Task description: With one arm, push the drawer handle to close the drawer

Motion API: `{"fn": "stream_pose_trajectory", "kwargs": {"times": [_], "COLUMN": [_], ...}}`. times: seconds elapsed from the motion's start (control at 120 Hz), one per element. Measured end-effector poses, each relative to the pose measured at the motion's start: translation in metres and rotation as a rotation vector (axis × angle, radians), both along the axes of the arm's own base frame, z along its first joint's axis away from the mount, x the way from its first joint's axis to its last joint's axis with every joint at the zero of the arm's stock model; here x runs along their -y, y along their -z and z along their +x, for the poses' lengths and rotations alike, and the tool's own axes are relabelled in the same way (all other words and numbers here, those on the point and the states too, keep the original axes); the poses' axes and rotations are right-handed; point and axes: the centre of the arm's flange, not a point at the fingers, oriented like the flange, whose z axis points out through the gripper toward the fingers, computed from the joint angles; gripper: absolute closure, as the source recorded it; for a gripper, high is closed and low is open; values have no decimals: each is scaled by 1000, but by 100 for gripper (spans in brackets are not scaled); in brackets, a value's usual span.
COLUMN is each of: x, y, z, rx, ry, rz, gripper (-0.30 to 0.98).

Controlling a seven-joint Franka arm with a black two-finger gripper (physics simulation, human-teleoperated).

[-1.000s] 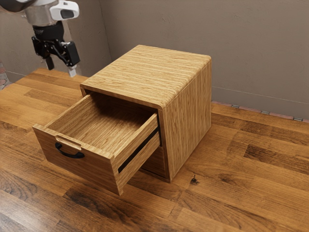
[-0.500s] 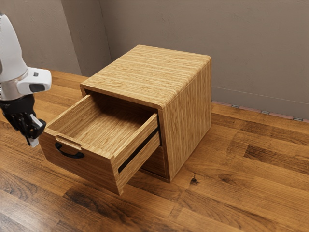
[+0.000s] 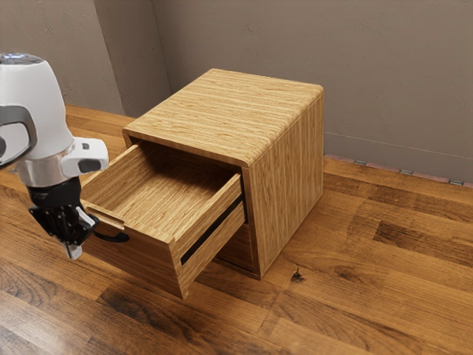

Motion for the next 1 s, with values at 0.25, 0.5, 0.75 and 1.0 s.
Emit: {"fn": "stream_pose_trajectory", "kwargs": {"times": [0.25, 0.5, 0.75, 1.0], "x": [8, 12, 13, 17], "y": [4, 11, 10, 5], "z": [6, 34, 71, 109], "rx": [7, 64, 130, 181], "ry": [-28, 5, 44, 90], "rz": [0, 42, 51, 46], "gripper": [78, 79, 79, 79]}}
